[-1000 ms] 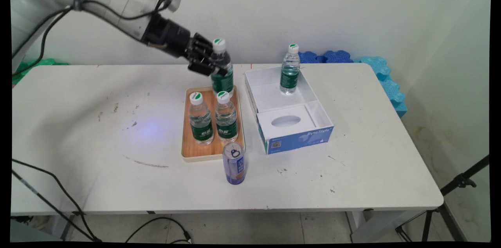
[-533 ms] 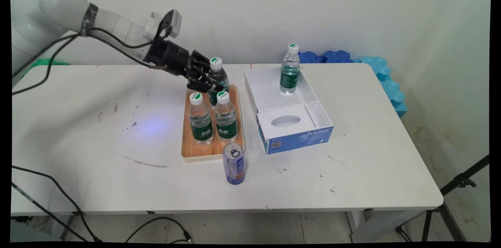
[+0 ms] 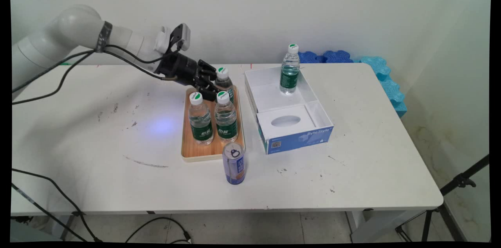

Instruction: Place the picked object on the tray

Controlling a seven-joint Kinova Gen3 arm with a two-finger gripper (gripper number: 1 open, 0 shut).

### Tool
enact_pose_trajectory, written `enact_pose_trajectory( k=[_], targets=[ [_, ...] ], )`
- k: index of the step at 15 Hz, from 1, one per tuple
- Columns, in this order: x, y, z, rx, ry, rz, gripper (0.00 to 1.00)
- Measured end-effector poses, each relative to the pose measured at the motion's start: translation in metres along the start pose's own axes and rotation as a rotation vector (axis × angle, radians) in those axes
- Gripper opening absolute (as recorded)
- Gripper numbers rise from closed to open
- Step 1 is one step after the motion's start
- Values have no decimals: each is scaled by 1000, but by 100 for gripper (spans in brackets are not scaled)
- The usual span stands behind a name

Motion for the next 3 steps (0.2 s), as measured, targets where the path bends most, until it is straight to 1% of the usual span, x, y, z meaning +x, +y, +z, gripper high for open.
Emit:
enact_pose_trajectory(
  k=[1,3],
  targets=[
    [-1,0,2,5,2,-1,100],
    [-2,-1,6,14,6,-7,100]
  ],
)
